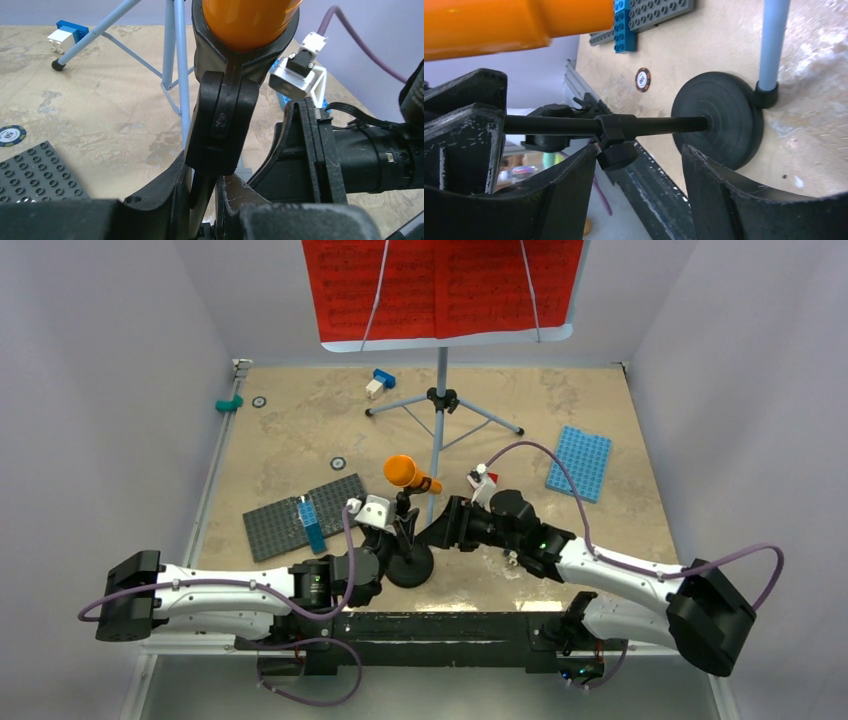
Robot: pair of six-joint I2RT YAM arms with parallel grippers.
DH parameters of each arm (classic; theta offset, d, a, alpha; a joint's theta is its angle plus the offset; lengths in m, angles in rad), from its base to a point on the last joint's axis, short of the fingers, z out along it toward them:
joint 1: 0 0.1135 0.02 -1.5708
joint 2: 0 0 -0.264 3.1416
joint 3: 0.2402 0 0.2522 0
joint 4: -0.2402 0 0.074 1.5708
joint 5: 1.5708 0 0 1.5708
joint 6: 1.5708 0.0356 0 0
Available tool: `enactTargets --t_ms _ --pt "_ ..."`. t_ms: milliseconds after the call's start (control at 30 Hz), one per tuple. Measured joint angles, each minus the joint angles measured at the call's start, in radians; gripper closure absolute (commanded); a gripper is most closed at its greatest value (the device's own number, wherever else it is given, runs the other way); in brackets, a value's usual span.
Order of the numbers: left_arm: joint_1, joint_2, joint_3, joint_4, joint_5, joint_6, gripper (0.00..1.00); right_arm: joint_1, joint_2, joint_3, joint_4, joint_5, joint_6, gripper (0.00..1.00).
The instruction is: Pack up the instrument practice props
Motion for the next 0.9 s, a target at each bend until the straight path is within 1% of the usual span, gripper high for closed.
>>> enactTargets --t_ms 100,200,400,600,767,900 --pt "-0.010 0.006 0.000 0.002 -0.031 -0.014 1.00 -0.016 0.051 0.000 0.050 -0.067 0.057 0.41" --pt "-0.018 0.006 0.000 0.000 -0.050 -0.021 1.00 -0.020 0.082 0.000 0.088 -0.109 0.089 0.49" --pt "-0.026 0.007 0.000 -0.005 -0.071 -0.036 1.00 -0.028 0.114 0.000 0.154 -0.166 0.132 0.72" --pt "-0.029 0.013 0.002 -0.006 -0.093 -0.043 1.00 -0.035 0.133 0.000 0.179 -0.197 0.122 0.99" --pt "-0.031 0.025 0.008 -0.005 -0.104 -0.043 1.00 -0.034 0.134 0.001 0.187 -0.200 0.052 1.00" --pt "-0.031 0.035 0.013 -0.002 -0.113 -0.043 1.00 -0.021 0.125 0.002 0.188 -0.183 -0.053 1.00"
